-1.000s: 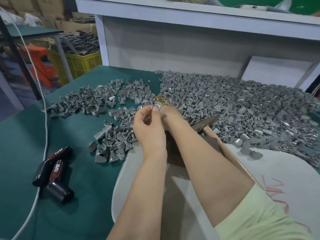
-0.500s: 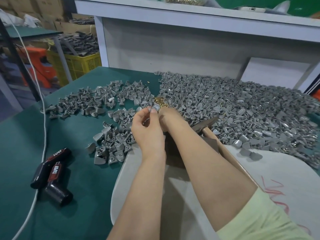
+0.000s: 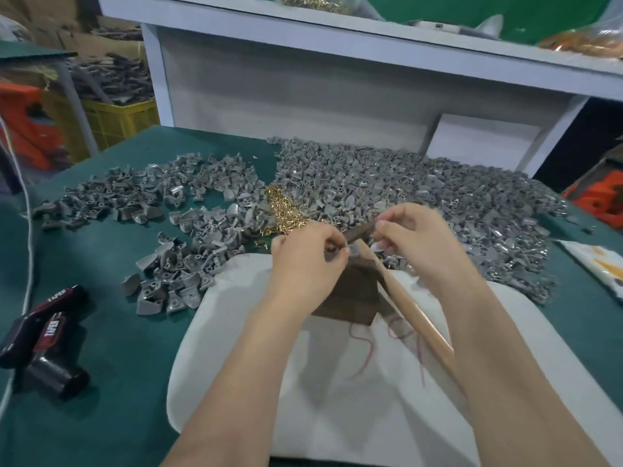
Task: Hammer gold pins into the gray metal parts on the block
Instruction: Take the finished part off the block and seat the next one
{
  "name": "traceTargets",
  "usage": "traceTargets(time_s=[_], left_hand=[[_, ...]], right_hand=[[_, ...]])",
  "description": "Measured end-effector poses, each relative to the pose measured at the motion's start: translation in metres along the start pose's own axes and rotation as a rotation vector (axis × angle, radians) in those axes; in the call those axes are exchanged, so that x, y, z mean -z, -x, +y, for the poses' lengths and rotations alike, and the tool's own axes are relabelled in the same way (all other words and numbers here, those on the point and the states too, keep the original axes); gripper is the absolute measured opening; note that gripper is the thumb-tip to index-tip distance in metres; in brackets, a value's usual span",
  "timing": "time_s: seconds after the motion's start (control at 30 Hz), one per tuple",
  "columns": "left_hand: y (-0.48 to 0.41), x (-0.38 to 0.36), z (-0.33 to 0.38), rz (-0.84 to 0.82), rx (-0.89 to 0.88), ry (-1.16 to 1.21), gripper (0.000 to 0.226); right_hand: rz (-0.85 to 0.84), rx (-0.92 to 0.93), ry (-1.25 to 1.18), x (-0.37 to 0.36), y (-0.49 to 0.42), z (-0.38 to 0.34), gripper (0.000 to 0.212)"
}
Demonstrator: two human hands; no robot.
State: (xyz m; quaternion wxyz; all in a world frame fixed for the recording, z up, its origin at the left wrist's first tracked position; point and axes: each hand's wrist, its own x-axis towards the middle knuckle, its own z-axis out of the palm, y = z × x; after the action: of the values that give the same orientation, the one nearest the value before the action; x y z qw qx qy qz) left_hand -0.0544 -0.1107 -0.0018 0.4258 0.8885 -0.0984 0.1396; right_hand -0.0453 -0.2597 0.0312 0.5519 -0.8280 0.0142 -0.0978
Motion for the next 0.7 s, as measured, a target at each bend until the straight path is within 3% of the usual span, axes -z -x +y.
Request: traceTargets(time_s=[0.1,0.23,0.47,0.7], left_hand=[[0.0,0.0,-0.001,-0.079,0.003,-0.206,0.006],[-0.001,0.0,-0.004,-0.106,0.02,-0.219,0.011],[-0.002,0.002,-0.004,-0.113,0.015,-0.181,0.008],[-0.003,0.0,-0.008,-0.104,0.007,-0.139,0.008]], right_hand=[[0.005,0.001,-0.105,-0.004,0.009,0.01,0.018],[0.036,0.066,-0.132,-0.02,0.011,0.021,0.025],[0.091,0.235,0.276,-0.032,0.01,0.03,0.015],[0.019,0.23,0.431,-0.031,0.012,0.033,0.004]])
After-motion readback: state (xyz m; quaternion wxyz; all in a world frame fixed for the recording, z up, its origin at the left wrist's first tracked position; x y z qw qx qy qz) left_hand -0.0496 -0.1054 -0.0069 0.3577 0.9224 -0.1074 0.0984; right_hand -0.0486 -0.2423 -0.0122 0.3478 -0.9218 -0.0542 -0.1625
